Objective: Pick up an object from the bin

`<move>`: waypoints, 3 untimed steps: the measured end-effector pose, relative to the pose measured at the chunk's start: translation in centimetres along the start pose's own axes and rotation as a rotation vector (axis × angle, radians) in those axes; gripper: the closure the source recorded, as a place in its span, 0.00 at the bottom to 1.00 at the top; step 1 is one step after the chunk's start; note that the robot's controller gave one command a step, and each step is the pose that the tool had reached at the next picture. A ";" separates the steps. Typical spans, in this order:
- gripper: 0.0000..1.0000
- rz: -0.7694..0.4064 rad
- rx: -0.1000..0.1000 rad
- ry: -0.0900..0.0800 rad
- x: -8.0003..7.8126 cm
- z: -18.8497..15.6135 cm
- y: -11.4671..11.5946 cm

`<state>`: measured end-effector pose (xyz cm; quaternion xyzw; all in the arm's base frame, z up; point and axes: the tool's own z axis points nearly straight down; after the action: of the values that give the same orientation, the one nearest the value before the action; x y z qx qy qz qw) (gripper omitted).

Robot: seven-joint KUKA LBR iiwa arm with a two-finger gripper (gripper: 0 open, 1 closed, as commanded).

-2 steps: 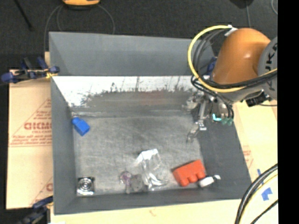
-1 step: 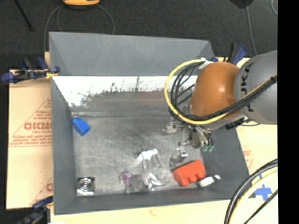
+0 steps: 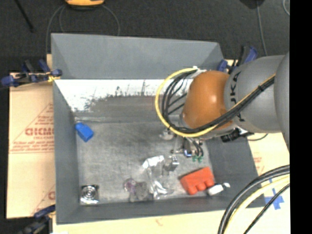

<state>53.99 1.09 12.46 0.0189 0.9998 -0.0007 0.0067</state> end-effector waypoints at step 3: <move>0.00 -0.155 -0.005 -0.007 0.0 0.2 0.6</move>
Offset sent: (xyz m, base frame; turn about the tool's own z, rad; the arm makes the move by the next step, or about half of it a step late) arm -0.0066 0.0374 -0.0546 -0.3988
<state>54.02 1.65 12.27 -0.0584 0.9982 0.0010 0.0103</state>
